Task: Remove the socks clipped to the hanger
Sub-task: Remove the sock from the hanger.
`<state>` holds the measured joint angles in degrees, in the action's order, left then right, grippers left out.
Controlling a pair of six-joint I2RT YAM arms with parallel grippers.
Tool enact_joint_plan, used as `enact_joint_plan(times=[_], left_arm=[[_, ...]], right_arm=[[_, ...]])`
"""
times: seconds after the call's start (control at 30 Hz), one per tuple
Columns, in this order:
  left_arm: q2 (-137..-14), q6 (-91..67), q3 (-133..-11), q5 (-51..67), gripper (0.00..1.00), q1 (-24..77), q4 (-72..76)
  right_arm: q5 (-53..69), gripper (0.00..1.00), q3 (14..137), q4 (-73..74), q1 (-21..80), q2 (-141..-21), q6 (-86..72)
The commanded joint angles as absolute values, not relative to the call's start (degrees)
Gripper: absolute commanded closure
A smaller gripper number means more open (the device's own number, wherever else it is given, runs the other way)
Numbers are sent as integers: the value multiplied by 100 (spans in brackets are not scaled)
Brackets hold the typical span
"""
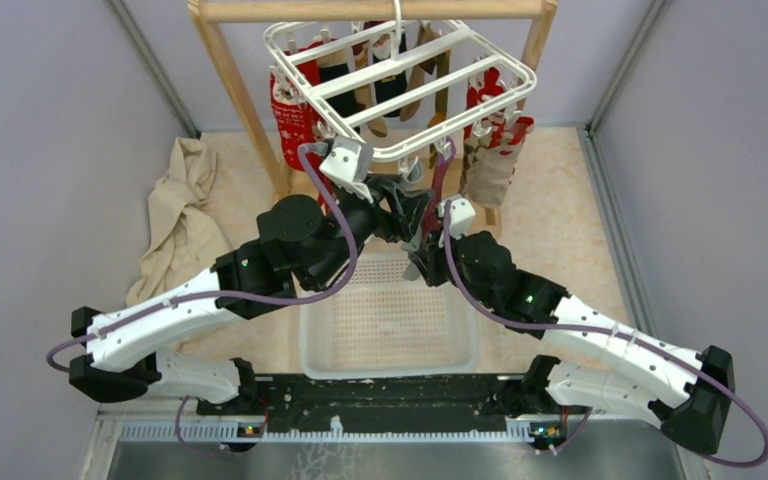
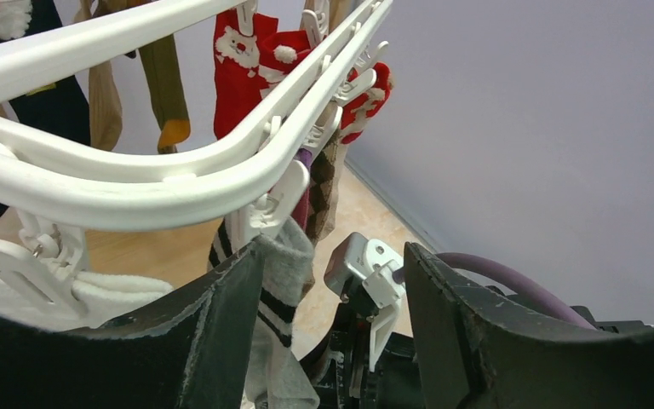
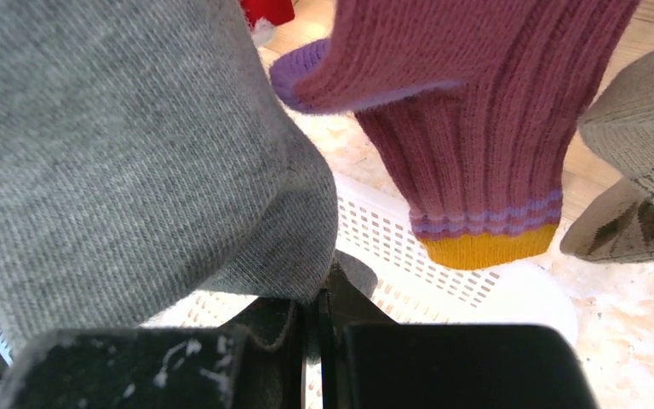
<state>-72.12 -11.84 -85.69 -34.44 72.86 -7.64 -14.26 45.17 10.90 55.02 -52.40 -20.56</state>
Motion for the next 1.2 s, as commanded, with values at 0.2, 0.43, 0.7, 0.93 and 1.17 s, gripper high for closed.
enact_joint_plan(times=[0.2, 0.43, 0.7, 0.93, 1.17], left_arm=[[-6558, -569, -8203, -3593, 17, 7383, -533], [-6416, 280, -7752, -3620, 17, 7383, 37], [-6637, 736, -7648, -3468, 19, 7400, 632], [-6886, 1116, -7610, -3734, 21, 7482, 1253], [-7325, 1652, -7725, -4145, 21, 7620, 1856]], right_arm=[[-1512, 100, 4826, 888, 5581, -5249, -1991], [-1489, 100, 4825, 866, 5579, -5297, -2010], [-1486, 100, 4852, 871, 5580, -5327, -2012], [-1468, 100, 4817, 853, 5581, -5327, -2022], [-1451, 100, 4825, 855, 5581, -5322, -2008]])
